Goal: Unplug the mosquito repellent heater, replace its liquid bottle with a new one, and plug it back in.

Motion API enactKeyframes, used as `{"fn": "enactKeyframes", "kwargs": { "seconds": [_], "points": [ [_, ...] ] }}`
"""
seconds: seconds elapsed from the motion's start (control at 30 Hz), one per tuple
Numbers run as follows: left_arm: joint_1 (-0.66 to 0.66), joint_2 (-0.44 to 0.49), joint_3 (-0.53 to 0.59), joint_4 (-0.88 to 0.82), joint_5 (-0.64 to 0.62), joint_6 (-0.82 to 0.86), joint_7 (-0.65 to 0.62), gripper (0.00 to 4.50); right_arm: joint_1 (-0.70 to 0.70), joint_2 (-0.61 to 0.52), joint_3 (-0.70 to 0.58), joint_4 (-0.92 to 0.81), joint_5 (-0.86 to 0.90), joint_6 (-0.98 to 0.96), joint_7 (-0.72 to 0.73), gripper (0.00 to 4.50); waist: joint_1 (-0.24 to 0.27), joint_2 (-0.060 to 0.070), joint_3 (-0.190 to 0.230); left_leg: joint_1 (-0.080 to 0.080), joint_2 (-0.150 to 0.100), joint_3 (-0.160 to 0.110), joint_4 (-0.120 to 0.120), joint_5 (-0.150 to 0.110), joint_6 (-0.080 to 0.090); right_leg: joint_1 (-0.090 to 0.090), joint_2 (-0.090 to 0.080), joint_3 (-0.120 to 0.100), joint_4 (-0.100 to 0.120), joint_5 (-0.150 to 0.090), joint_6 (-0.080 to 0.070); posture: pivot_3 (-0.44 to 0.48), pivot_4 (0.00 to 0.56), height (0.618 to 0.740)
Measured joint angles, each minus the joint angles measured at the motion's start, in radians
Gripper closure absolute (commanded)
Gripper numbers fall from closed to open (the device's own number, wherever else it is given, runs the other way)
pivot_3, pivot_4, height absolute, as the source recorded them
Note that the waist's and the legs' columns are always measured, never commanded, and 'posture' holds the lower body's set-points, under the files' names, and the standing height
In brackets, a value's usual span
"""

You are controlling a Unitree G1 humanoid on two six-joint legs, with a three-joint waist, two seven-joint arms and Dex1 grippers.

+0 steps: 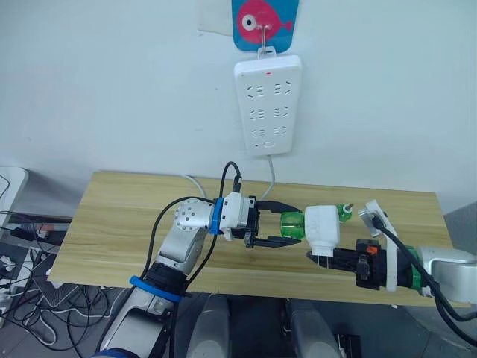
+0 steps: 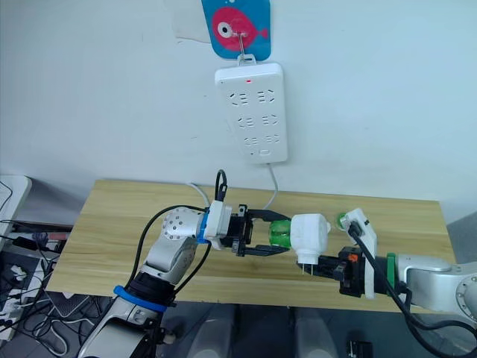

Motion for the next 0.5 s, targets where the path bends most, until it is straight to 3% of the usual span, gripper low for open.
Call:
{"fn": "enactKeyframes", "kwargs": {
  "seconds": [0.5],
  "points": [
    [-0.013,0.009,0.012,0.020,-0.002,-0.061,0.011,2.24,-0.119,-0.064,0.028,-0.033,0.119,-0.040,-0.067,4.46,-0.001,0.000,0.000,0.000,0.000,0.000,0.000,0.000,-0.001,0.000,0.000,0.000,0.000,0.000,0.000,0.116,0.304,0.740]
  ]
}}
